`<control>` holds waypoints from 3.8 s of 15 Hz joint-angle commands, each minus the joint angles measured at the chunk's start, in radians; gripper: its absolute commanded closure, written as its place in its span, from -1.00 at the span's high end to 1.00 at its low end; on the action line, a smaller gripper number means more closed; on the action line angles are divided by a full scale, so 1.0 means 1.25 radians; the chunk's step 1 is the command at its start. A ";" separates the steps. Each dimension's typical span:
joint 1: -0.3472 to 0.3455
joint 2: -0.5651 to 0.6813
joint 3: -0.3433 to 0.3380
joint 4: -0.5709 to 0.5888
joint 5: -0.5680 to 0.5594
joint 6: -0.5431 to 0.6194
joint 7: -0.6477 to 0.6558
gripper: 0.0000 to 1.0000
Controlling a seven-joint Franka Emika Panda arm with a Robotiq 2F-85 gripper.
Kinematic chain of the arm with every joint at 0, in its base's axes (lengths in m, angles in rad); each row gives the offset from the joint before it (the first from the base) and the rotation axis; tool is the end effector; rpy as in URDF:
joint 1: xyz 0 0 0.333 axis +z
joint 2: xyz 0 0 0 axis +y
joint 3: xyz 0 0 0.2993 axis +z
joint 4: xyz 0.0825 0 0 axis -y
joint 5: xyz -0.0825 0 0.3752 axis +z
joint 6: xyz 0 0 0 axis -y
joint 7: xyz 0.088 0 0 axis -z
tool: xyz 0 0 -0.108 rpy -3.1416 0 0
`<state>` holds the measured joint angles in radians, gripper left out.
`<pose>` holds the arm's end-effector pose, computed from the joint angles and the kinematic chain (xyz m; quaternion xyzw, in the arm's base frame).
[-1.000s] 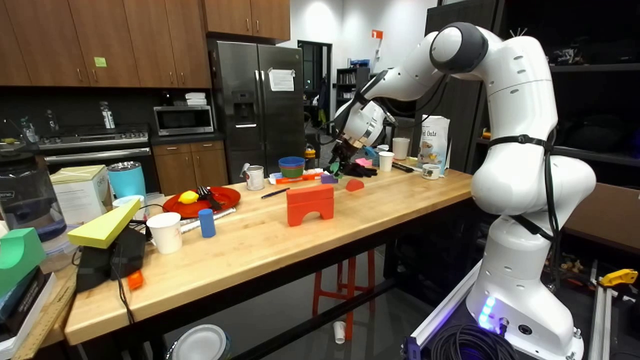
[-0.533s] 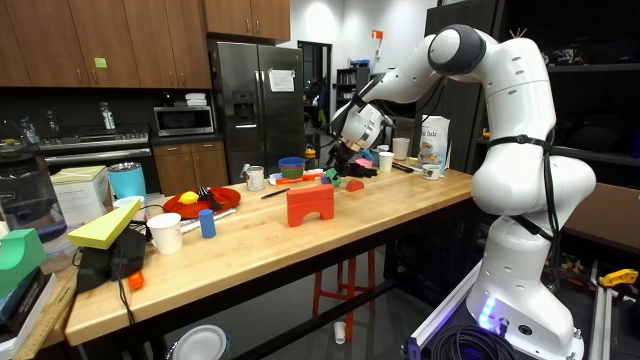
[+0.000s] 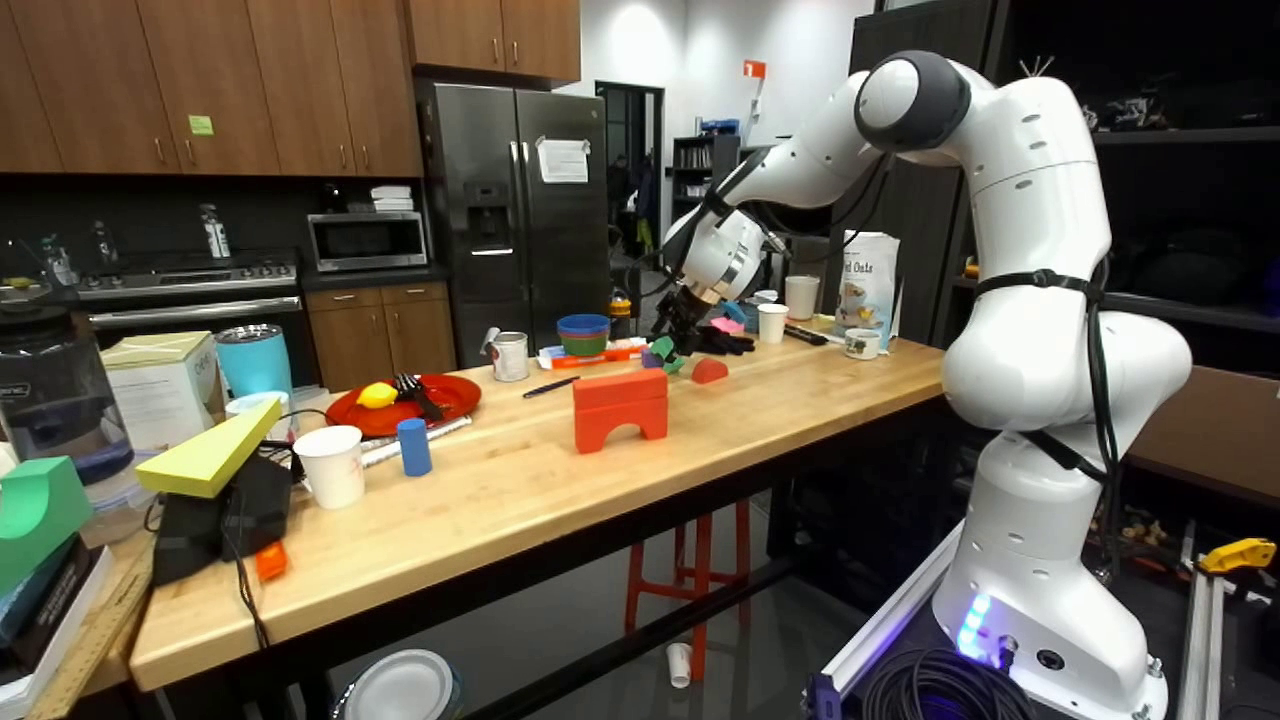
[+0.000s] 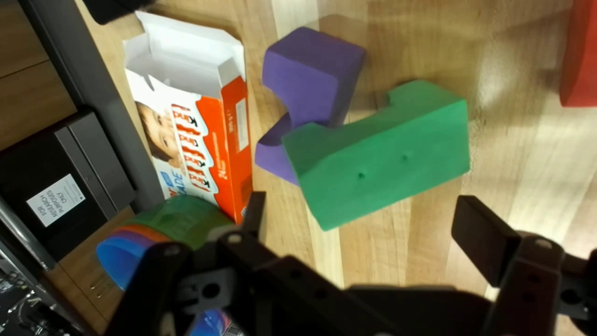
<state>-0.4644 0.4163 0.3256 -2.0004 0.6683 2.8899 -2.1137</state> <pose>0.6125 -0.1333 0.2908 0.7580 0.5781 0.2843 0.1017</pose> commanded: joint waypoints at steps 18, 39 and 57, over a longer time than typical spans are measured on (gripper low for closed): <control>0.076 -0.149 -0.140 -0.146 -0.113 0.048 0.174 1.00; 0.218 -0.244 -0.300 -0.226 -0.506 -0.137 0.569 1.00; 0.205 -0.201 -0.252 -0.198 -0.357 -0.038 0.361 1.00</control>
<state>-0.1987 0.1574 0.0076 -2.2791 0.2234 2.8484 -1.6221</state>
